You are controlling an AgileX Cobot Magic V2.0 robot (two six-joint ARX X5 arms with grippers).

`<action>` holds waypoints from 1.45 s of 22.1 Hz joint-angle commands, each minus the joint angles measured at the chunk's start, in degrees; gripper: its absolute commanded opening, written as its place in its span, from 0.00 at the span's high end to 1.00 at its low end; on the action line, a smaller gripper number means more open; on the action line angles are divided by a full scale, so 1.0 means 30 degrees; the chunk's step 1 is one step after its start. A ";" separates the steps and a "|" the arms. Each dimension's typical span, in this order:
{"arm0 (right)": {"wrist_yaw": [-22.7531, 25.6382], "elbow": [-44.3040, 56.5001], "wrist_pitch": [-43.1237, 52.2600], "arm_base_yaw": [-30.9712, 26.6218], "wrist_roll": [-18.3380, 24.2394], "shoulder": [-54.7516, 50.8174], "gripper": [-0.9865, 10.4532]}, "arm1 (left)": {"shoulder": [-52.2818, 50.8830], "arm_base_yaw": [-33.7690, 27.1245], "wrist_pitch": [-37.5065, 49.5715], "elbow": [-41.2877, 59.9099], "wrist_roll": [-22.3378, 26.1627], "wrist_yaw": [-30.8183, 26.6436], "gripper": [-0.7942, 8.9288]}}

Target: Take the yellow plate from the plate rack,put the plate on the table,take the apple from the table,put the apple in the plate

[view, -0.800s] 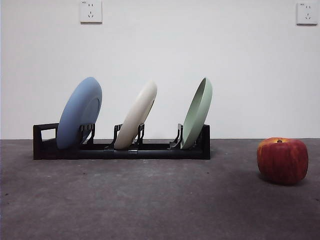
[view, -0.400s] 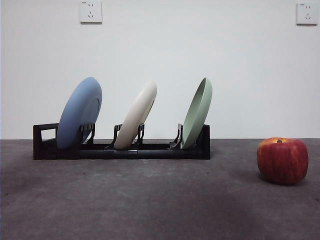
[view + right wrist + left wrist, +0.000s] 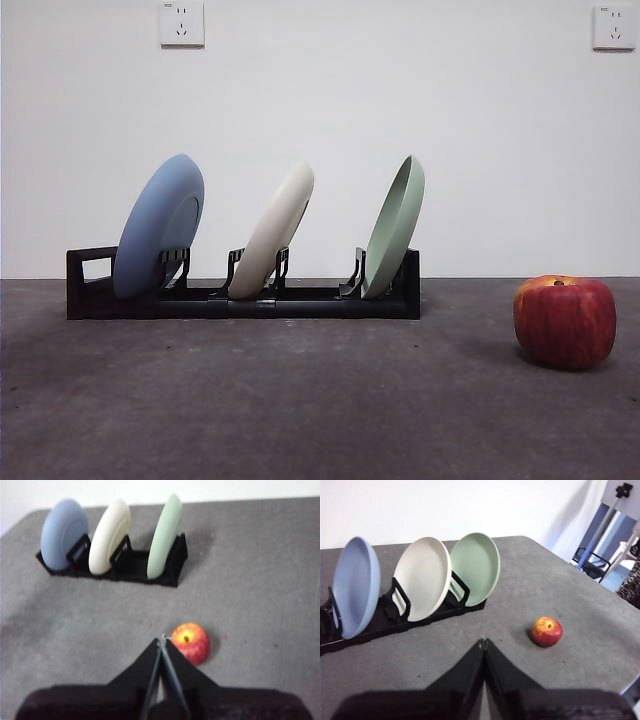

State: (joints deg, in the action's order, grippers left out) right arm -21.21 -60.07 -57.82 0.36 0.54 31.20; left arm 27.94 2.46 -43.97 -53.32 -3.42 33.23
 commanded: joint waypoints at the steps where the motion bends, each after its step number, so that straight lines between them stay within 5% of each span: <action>1: -0.0474 -0.0175 -0.0335 0.0022 0.0546 0.0066 0.92 | 0.0146 0.0204 -0.0350 -0.0109 0.0386 0.0073 0.93; 8: -0.0954 -0.0175 -0.0342 0.0022 0.0546 0.0066 0.91 | 0.0495 0.0335 -0.0474 -0.0175 0.0189 0.0080 0.92; 10: -0.1071 -0.0175 -0.0342 0.0022 0.0546 0.0066 0.83 | 0.0648 0.0335 -0.0554 -0.0393 0.0066 0.0080 0.89; 13: -0.2718 -0.0175 -0.0328 0.0022 0.0546 0.0102 0.48 | 0.0954 0.0335 -0.0561 -0.1020 0.0058 0.0095 0.47; 15: -0.2885 -0.0175 -0.0335 0.0022 0.0546 0.0211 0.41 | 0.1209 0.0342 -0.0546 -0.1311 0.0066 0.0423 0.31; 23: -0.3031 -0.0175 -0.0335 0.0022 0.0532 0.0838 0.41 | 0.4124 0.1260 0.1566 -0.1734 0.0109 0.1639 0.31; 32: -0.3177 -0.0175 -0.0350 0.0022 0.0532 0.2127 0.42 | 1.4331 0.4998 0.4699 -0.7155 0.3337 0.0015 0.31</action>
State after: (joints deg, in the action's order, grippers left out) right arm -30.48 -60.45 -59.09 0.36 1.78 37.65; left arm 69.87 17.32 -30.28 -74.91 3.68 33.43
